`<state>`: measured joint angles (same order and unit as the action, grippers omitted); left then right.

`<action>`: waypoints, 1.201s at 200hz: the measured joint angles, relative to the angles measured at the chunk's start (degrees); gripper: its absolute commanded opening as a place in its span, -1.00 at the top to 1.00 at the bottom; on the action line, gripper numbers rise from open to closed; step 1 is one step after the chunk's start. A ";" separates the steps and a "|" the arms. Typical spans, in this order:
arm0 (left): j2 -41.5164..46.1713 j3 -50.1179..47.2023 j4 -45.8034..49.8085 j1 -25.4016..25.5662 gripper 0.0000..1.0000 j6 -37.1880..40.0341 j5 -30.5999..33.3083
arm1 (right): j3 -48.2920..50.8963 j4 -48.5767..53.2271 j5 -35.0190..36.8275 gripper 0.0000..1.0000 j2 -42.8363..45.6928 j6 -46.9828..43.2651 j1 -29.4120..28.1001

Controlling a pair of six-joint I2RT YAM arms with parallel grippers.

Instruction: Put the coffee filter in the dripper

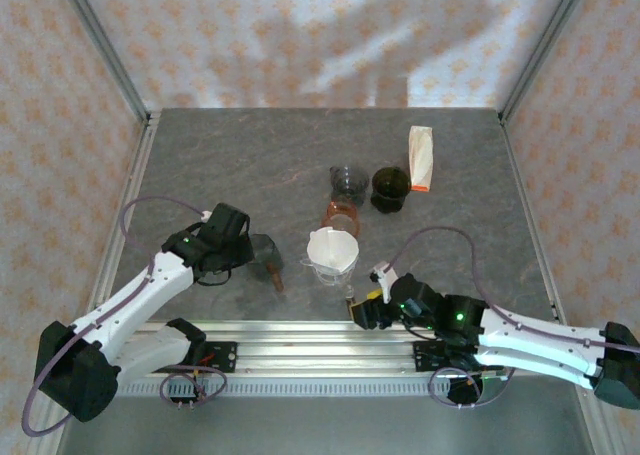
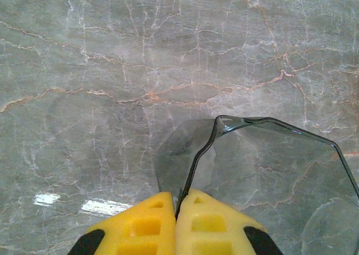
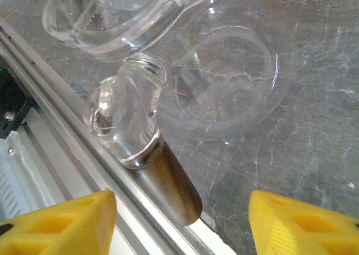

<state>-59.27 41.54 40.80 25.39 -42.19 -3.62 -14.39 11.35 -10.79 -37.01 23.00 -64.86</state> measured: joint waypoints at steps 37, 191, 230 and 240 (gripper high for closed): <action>0.00 0.00 0.00 0.00 1.00 0.00 0.00 | 0.46 -5.03 0.02 -0.06 -4.90 -1.25 -0.02; 0.22 -0.92 0.02 0.00 1.00 -0.44 -0.02 | -0.94 -15.30 2.75 0.37 -17.14 -6.19 -0.24; 0.59 -1.40 0.00 0.00 1.00 -0.85 -0.07 | -1.42 -17.88 4.46 0.37 -19.74 -6.91 -0.24; 0.63 -1.53 -0.02 0.00 1.00 -0.92 -0.07 | -1.73 -18.56 4.66 0.37 -20.65 -7.26 -0.24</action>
<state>-58.63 40.01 40.77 25.39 -43.11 -3.68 -16.12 -7.20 -6.13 -57.67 15.75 -65.10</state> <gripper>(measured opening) 0.047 0.316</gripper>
